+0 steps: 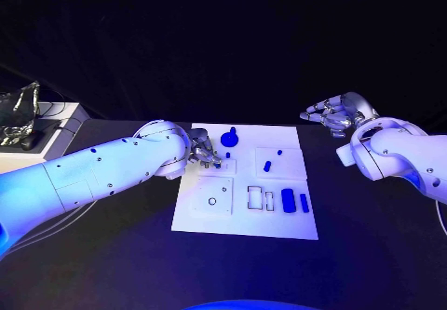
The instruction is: Assemble the parts on the task board
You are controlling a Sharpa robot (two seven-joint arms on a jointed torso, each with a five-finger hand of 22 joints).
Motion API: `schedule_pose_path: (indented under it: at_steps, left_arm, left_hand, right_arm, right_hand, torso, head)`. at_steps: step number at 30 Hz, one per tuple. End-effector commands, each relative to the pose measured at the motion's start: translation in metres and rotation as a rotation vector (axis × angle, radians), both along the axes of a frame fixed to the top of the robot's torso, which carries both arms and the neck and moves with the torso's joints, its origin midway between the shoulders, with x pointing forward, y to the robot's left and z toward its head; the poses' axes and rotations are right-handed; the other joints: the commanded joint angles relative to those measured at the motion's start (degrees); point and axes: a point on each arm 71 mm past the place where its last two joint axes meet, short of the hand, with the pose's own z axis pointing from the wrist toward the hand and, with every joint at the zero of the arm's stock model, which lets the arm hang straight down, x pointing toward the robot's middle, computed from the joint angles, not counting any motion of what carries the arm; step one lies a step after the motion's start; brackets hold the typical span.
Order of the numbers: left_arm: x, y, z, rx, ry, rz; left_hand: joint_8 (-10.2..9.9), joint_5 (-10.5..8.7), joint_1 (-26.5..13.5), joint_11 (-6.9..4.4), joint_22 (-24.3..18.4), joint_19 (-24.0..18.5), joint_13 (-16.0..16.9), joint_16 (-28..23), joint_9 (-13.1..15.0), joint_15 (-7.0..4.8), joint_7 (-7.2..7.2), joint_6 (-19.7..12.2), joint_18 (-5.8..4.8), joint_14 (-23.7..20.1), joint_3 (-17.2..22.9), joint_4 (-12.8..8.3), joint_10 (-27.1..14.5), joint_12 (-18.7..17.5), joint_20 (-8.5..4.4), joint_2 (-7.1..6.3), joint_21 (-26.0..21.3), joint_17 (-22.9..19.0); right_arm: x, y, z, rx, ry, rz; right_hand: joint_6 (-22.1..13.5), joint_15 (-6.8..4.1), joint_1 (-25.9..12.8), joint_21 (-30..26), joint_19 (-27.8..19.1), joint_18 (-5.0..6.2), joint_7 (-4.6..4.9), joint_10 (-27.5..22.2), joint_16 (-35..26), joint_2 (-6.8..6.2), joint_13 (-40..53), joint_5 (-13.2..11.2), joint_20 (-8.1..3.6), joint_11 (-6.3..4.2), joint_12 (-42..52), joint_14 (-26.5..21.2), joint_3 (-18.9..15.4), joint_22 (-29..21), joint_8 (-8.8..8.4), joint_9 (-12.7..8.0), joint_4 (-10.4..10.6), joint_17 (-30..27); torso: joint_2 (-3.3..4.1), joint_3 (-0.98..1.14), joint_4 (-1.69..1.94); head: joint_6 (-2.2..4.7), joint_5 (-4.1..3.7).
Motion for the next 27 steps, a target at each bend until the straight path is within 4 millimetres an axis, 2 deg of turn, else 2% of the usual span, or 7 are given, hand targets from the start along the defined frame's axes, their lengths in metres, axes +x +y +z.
schedule_pose_path:
  at_steps: [1,27]
  left_arm:
    - [-0.0003,-0.001,-0.0001,-0.007,0.004,-0.007]
    - [0.0,-0.0009,-0.0027,-0.016,0.02,-0.008]
  left_hand:
    - [0.11,0.38,0.43,-0.5,3.23,0.3,0.08,0.25,0.13,-0.21,0.05,0.38,-0.75,-0.19,10.61,-10.12,0.42,-0.28,0.23,-0.06,0.15,-0.21]
    - [0.13,0.38,0.46,-0.5,3.28,0.33,0.06,0.24,0.17,-0.2,0.05,0.36,-0.73,-0.2,10.63,-10.08,0.41,-0.3,0.28,-0.1,0.14,-0.28]
  right_arm:
    - [-0.0002,0.0016,0.0003,-0.003,-0.007,0.015]
    - [-0.0009,0.0036,0.0003,0.002,-0.004,0.019]
  right_hand:
    - [0.11,-0.29,0.06,-0.22,2.27,0.27,0.47,-0.44,-0.3,0.57,-0.02,0.2,-0.34,-0.05,-0.14,0.27,-0.03,8.67,-0.34,-0.05,-0.13,-0.06]
    - [0.17,-0.3,0.07,-0.21,2.28,0.26,0.47,-0.37,-0.3,0.69,0.02,0.2,-0.35,-0.06,-0.08,0.28,-0.06,8.67,-0.34,-0.07,-0.28,-0.05]
  torso:
    - [-0.01,0.0,0.0]
    - [-0.05,0.0,0.01]
  head:
    - [0.02,0.1]
    - [-0.19,0.16]
